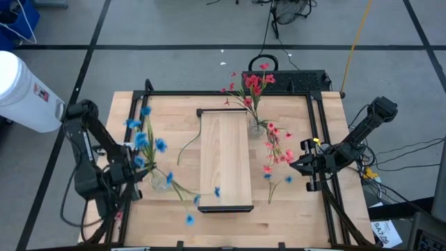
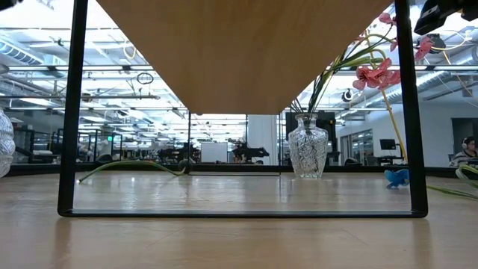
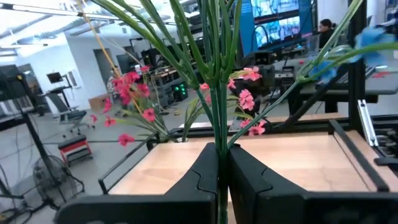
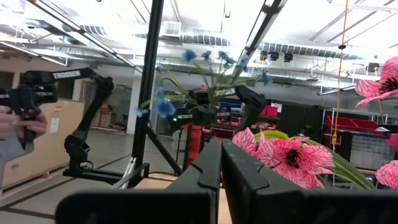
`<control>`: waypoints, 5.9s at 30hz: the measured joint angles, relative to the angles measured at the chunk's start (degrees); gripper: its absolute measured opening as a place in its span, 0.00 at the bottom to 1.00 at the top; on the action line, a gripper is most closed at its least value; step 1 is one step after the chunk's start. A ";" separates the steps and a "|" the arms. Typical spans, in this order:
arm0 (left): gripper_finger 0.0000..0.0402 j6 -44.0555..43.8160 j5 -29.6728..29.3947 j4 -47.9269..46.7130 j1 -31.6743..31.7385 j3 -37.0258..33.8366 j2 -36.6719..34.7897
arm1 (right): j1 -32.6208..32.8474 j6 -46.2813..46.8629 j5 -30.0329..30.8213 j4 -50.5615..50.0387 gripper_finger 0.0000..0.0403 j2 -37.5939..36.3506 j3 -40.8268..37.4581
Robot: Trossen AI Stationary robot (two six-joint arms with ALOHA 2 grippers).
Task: Pick and place flowers into a vace then onto a shelf
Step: Put the left blue flowers into the left transparent vase
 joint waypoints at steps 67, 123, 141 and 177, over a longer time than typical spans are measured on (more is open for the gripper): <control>0.10 -4.30 0.00 18.16 -14.83 -26.28 -17.88 | 0.02 0.00 0.00 -2.90 0.02 0.00 0.01; 0.12 27.72 0.00 58.69 -4.85 -25.86 -4.83 | 0.01 0.00 0.00 -3.23 0.02 0.00 0.02; 0.19 26.21 2.09 58.69 -4.83 -25.86 -4.85 | 0.00 0.00 0.00 -3.23 0.02 0.00 0.02; 0.11 20.92 5.65 58.55 -3.55 -25.86 -4.96 | 0.00 0.00 0.00 -3.21 0.02 -0.01 0.01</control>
